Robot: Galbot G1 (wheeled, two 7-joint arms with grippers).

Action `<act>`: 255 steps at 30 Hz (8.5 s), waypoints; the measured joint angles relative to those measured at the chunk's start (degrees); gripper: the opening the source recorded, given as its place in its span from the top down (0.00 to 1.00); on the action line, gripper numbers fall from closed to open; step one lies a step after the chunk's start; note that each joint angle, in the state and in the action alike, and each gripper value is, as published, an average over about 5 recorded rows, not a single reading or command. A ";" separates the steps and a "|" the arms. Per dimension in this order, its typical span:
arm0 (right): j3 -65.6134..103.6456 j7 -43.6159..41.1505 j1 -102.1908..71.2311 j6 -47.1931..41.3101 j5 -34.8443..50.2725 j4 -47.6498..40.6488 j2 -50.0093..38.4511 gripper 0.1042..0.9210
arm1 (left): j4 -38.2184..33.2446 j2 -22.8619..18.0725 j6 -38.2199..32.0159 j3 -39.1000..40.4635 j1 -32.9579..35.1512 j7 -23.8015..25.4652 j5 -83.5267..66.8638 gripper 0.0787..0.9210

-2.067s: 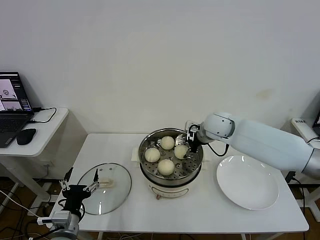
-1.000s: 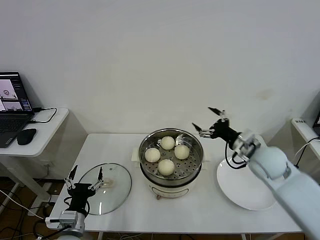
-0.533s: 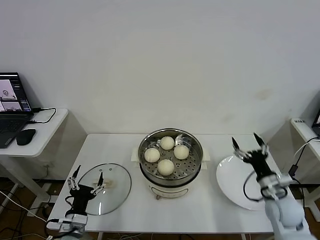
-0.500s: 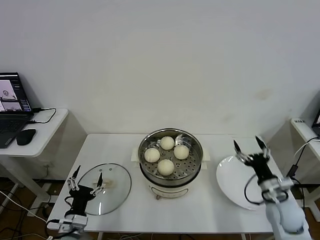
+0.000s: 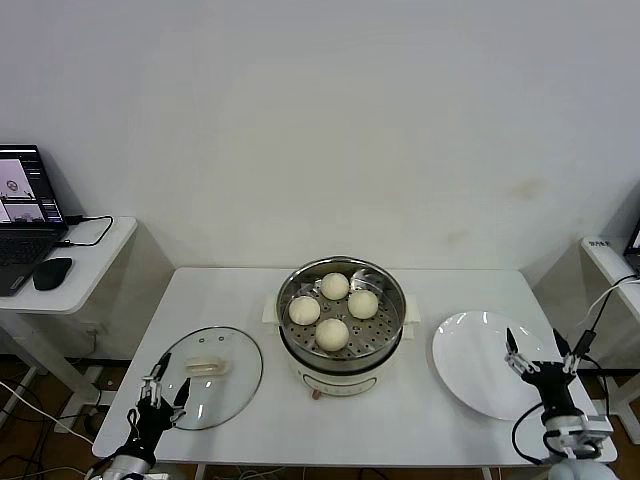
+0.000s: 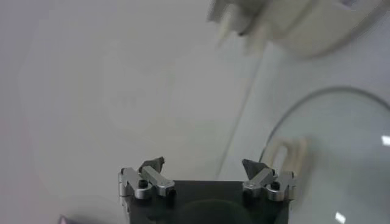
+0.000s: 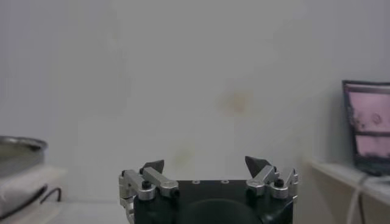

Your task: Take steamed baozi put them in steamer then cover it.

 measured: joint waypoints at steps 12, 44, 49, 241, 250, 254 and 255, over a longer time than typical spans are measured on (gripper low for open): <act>1.85 0.18 -2.46 0.67 -1.28 0.08 2.46 0.12 | 6.02 1.12 -1.47 1.62 -5.43 1.08 11.32 0.12; 2.03 -0.33 -4.58 0.83 -2.82 0.15 4.16 0.12 | 19.50 -0.35 -2.16 6.86 -21.54 2.82 13.30 0.13; 1.72 -0.34 -4.62 0.83 -3.07 0.01 4.25 0.12 | 20.69 -0.44 -2.21 7.20 -22.31 2.78 12.55 0.25; -8.83 0.74 -12.35 7.18 -15.29 2.89 5.40 0.12 | -15.48 -6.01 0.80 7.11 5.65 -2.56 -67.38 0.12; -9.87 0.64 -14.24 6.86 -14.21 3.98 5.07 0.12 | -12.02 -5.98 -0.77 5.83 7.72 0.20 -70.28 0.12; -10.39 0.64 -14.90 6.44 -13.83 4.59 5.02 0.12 | -11.30 -6.12 -1.44 5.62 8.21 0.95 -70.56 0.12; -10.47 0.67 -15.01 6.37 -13.78 4.72 5.05 0.12 | -11.12 -6.18 -1.62 5.59 8.34 1.09 -70.54 0.12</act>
